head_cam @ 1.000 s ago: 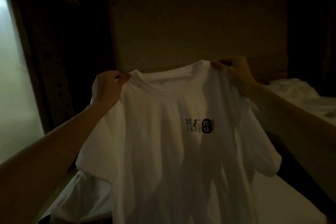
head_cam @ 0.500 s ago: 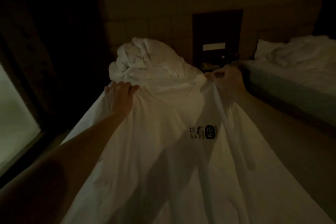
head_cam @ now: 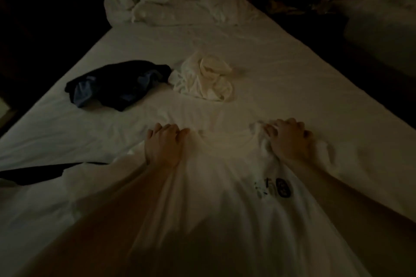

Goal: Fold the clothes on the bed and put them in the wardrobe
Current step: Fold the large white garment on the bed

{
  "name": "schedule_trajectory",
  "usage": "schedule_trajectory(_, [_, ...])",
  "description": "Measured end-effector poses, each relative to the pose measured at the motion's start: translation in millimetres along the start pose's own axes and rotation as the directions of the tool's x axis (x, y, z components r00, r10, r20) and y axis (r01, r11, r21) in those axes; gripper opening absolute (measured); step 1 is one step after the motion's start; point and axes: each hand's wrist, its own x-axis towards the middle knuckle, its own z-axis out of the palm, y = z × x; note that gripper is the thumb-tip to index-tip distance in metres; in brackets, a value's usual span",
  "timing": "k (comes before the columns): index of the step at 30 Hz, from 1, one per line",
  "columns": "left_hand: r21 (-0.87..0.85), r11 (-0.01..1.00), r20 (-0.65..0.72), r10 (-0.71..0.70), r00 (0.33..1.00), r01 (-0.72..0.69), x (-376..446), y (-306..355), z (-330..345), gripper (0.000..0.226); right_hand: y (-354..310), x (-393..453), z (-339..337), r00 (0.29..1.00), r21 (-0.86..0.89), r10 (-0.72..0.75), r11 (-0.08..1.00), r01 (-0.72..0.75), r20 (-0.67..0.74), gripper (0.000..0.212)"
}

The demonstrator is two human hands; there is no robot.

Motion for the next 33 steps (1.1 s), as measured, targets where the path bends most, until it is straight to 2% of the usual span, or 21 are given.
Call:
schedule_trajectory(3, [-0.042,0.999,-0.037,0.01,0.999,-0.012,1.4,-2.0,4.7,0.04,-0.6,-2.4,10.7,0.997,-0.075,-0.065,0.995,0.062,-0.047,0.04])
schedule_trajectory(7, [-0.041,0.999,-0.058,-0.007,0.998,0.005,-11.7,4.5,-8.8,0.036,-1.1,-16.2,5.6,0.974,-0.108,-0.156,0.984,0.139,-0.163,0.03])
schedule_trajectory(11, [-0.068,0.997,-0.008,-0.038,0.999,0.037,-29.5,3.1,-39.8,0.038,1.3,-43.6,-9.9,0.954,-0.176,-0.253,0.958,0.225,-0.161,0.046])
schedule_trajectory(14, [0.034,0.995,0.01,-0.091,0.996,0.091,-41.6,-6.1,-79.5,0.046,12.4,-69.1,-30.2,0.973,-0.214,-0.225,0.954,0.211,-0.044,0.05])
schedule_trajectory(17, [0.049,0.987,0.033,-0.155,0.987,0.154,-58.0,-7.3,-123.3,0.049,32.1,-86.7,-57.1,0.994,-0.128,-0.039,0.99,0.052,0.106,0.051])
schedule_trajectory(19, [-0.104,0.976,-0.03,-0.197,0.98,0.193,-66.6,-4.7,-146.7,0.043,48.1,-93.1,-76.6,0.984,-0.078,0.058,0.996,-0.046,0.171,0.049])
schedule_trajectory(22, [-0.396,0.906,-0.173,-0.234,0.957,0.15,-68.3,-4.9,-171.1,0.03,79.7,-98.2,-98.7,0.954,-0.041,0.047,0.998,-0.036,0.296,0.039])
schedule_trajectory(24, [-0.43,0.896,-0.212,-0.221,0.952,0.113,-71.4,-8.8,-181.8,0.028,98.4,-99.1,-102.6,0.924,-0.061,0.043,0.998,-0.021,0.381,0.047])
schedule_trajectory(26, [-0.309,0.942,-0.194,-0.2,0.961,0.133,-79.4,-12.9,-185.5,0.031,110.5,-97.3,-100.5,0.903,-0.067,0.074,0.997,-0.05,0.424,0.049])
schedule_trajectory(28, [-0.053,0.977,-0.15,-0.212,0.966,0.206,-91.3,-18.9,-184.7,0.04,113.8,-96.2,-101.4,0.916,-0.032,0.099,0.995,-0.094,0.388,0.044])
schedule_trajectory(30, [0.183,0.93,-0.078,-0.308,0.948,0.317,-105.8,-26.7,-186.6,0.055,111.6,-97.3,-109.0,0.94,0.053,0.18,0.977,-0.204,0.291,0.041])
schedule_trajectory(33, [0.353,0.841,0.026,-0.446,0.894,0.41,-124.4,-38.7,-191.9,0.07,115.6,-95.7,-114.1,0.915,0.138,0.34,0.917,-0.374,0.217,0.048])
